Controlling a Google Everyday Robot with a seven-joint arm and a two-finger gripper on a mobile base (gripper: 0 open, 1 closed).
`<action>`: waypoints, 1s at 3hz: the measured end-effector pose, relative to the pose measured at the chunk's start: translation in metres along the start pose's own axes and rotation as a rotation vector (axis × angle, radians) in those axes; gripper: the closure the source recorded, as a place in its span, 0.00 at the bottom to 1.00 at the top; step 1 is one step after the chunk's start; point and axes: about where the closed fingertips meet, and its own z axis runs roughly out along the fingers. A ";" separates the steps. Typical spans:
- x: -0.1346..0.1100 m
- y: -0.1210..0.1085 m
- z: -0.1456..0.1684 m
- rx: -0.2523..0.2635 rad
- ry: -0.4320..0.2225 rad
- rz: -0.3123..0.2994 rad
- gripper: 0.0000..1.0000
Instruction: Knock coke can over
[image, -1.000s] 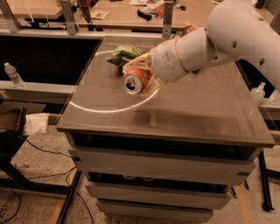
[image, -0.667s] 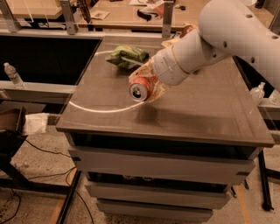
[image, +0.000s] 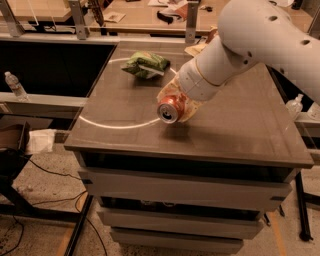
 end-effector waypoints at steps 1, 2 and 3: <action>0.001 0.006 0.000 -0.031 0.002 -0.025 1.00; 0.000 0.012 0.002 -0.059 0.000 -0.040 1.00; 0.000 0.013 0.003 -0.079 0.007 -0.053 0.81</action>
Offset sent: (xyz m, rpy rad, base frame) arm -0.0058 -0.0129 -0.0125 -0.0929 0.0181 0.0440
